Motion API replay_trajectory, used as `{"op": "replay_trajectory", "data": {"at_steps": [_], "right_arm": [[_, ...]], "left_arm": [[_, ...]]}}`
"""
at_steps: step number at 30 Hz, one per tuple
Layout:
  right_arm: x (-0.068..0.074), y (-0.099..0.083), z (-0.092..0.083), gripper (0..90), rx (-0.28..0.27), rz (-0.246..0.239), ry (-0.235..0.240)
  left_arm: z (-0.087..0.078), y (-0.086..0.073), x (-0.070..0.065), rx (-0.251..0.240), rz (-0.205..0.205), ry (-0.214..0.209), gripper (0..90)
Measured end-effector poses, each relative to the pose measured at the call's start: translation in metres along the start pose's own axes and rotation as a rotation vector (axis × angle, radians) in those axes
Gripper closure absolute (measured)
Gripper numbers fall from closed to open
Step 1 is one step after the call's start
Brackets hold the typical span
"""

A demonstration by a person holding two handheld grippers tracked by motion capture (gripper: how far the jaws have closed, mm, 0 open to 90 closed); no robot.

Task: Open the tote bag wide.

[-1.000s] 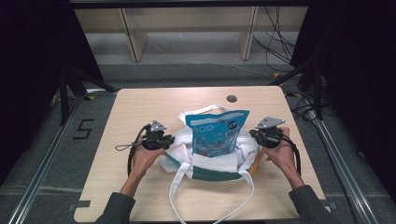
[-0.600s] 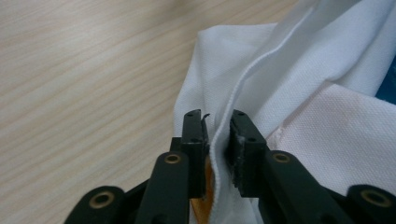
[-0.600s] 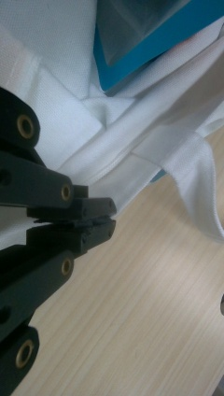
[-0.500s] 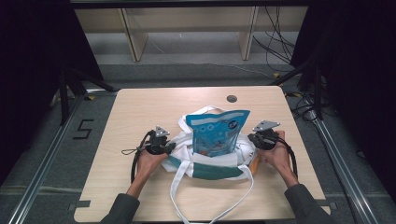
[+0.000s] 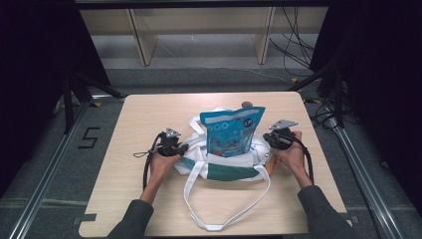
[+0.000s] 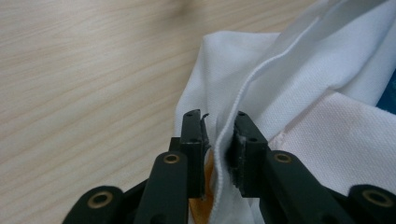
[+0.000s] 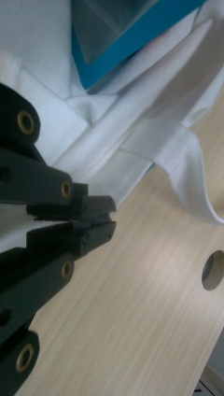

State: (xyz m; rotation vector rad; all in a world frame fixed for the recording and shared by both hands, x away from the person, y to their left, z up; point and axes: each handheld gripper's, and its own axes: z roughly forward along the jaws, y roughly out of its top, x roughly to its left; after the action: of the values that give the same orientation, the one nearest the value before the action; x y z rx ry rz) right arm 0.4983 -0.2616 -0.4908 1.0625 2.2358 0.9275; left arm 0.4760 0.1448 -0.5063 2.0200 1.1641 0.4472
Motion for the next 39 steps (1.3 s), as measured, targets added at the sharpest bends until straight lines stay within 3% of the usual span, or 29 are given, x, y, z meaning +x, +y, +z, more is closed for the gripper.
{"op": "replay_trajectory", "data": {"at_steps": [4,7,10,12,13,17,19,21,23,24,25,27,28,29,31,33,34,35,37,38,39], "right_arm": [[-0.006,0.006,-0.017,76.9,-0.061,0.046,0.021],[-0.008,0.012,-0.039,70.1,-0.114,0.086,0.039],[-0.005,0.016,-0.061,64.8,-0.145,0.075,0.059],[0.003,0.018,-0.08,63.8,-0.165,0.062,0.08],[0.011,0.019,-0.088,64.5,-0.16,0.09,0.111],[0.038,0.014,-0.108,75.3,-0.182,-0.005,0.224],[0.057,0.007,-0.107,83.3,-0.141,-0.068,0.26],[0.071,-0.001,-0.098,88.2,-0.08,-0.116,0.294],[0.081,-0.01,-0.082,90.0,-0.006,-0.155,0.302],[0.083,-0.013,-0.077,90.0,0.023,-0.165,0.305],[0.086,-0.017,-0.071,90.0,0.047,-0.166,0.304],[0.087,-0.022,-0.061,90.0,0.072,-0.172,0.311],[0.089,-0.024,-0.057,90.0,0.061,-0.173,0.297],[0.091,-0.027,-0.053,90.0,0.092,-0.179,0.29],[0.092,-0.032,-0.047,90.0,0.098,-0.182,0.283],[0.093,-0.034,-0.045,90.0,0.109,-0.169,0.276],[0.094,-0.034,-0.046,90.0,0.113,-0.16,0.278],[0.092,-0.033,-0.044,90.0,0.096,-0.195,0.282],[0.091,-0.033,-0.043,90.0,0.086,-0.212,0.285],[0.094,-0.034,-0.046,90.0,0.115,-0.157,0.269],[0.093,-0.034,-0.045,90.0,0.103,-0.17,0.275]], "left_arm": [[-0.019,0.007,-0.002,-0.104,-0.075,-0.034,66.3],[-0.037,0.015,-0.01,-0.169,-0.059,-0.067,62.7],[-0.057,0.02,-0.021,-0.211,-0.059,-0.104,59.3],[-0.068,0.019,-0.034,-0.21,-0.02,-0.141,62.0],[-0.071,0.017,-0.04,-0.206,-0.009,-0.153,64.2],[-0.07,0.0,-0.067,-0.162,0.058,-0.233,74.2],[-0.064,-0.008,-0.075,-0.127,0.092,-0.222,80.5],[-0.054,-0.018,-0.077,-0.059,0.162,-0.199,83.2],[-0.044,-0.025,-0.078,-0.033,0.144,-0.187,84.6],[-0.039,-0.028,-0.077,-0.007,0.169,-0.186,84.3],[-0.036,-0.031,-0.077,-0.002,0.168,-0.182,84.5],[-0.032,-0.036,-0.079,0.014,0.176,-0.165,85.8],[-0.027,-0.039,-0.078,0.021,0.201,-0.159,85.9],[-0.025,-0.042,-0.079,0.013,0.184,-0.157,86.3],[-0.025,-0.042,-0.08,0.014,0.182,-0.154,86.7],[-0.026,-0.041,-0.079,0.019,0.21,-0.148,86.7],[-0.026,-0.042,-0.079,0.019,0.199,-0.149,86.7],[-0.025,-0.042,-0.08,0.017,0.177,-0.149,86.7],[-0.026,-0.041,-0.079,0.021,0.206,-0.144,86.6],[-0.025,-0.042,-0.08,0.019,0.176,-0.147,86.6],[-0.025,-0.041,-0.08,0.019,0.182,-0.148,86.5]]}}
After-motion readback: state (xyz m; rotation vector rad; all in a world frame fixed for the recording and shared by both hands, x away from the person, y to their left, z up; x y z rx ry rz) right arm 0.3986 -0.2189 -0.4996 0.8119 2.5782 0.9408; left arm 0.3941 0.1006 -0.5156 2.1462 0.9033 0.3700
